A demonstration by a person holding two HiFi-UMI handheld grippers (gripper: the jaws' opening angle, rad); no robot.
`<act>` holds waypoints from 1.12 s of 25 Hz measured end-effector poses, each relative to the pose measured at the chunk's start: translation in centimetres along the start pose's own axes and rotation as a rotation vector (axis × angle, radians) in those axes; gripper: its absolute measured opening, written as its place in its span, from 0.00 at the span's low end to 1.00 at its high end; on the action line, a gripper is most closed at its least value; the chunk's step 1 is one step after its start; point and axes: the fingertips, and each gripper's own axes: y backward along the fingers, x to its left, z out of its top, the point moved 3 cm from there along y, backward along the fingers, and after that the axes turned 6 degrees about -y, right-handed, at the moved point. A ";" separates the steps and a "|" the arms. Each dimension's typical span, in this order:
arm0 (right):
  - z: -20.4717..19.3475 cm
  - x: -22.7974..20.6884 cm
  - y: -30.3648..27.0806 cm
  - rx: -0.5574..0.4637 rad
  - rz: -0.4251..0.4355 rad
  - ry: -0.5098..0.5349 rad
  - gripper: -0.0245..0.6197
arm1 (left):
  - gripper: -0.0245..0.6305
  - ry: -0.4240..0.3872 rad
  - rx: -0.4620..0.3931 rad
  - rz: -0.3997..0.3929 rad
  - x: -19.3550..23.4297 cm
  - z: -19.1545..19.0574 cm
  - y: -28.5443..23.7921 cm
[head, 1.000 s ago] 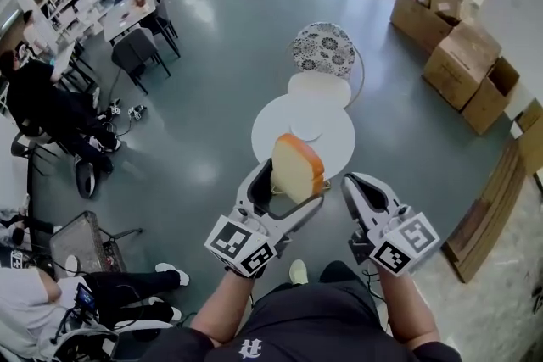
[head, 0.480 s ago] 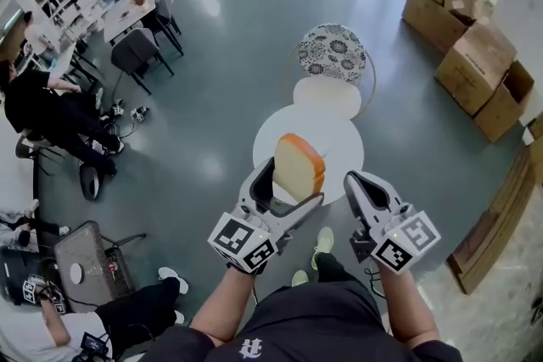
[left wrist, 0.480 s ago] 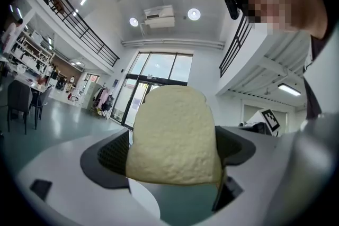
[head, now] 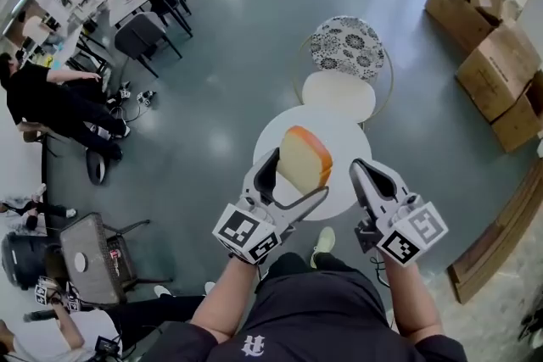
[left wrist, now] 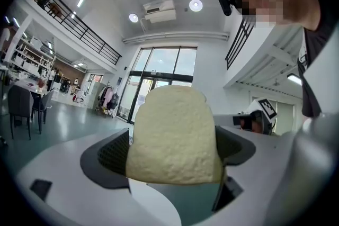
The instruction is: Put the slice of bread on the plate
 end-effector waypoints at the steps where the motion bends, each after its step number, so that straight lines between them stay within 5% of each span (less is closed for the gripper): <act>1: 0.1 -0.8 -0.3 0.001 -0.005 -0.009 0.05 | 0.81 -0.004 0.015 -0.003 0.5 -0.6 -0.6; 16: -4.0 -9.6 -5.3 0.033 -0.117 -0.091 0.05 | 0.81 -0.010 0.269 -0.089 9.4 -14.1 -8.4; 28: -12.5 -16.1 -8.2 0.032 -0.161 -0.128 0.05 | 0.81 -0.098 0.412 -0.158 12.9 -26.1 -12.2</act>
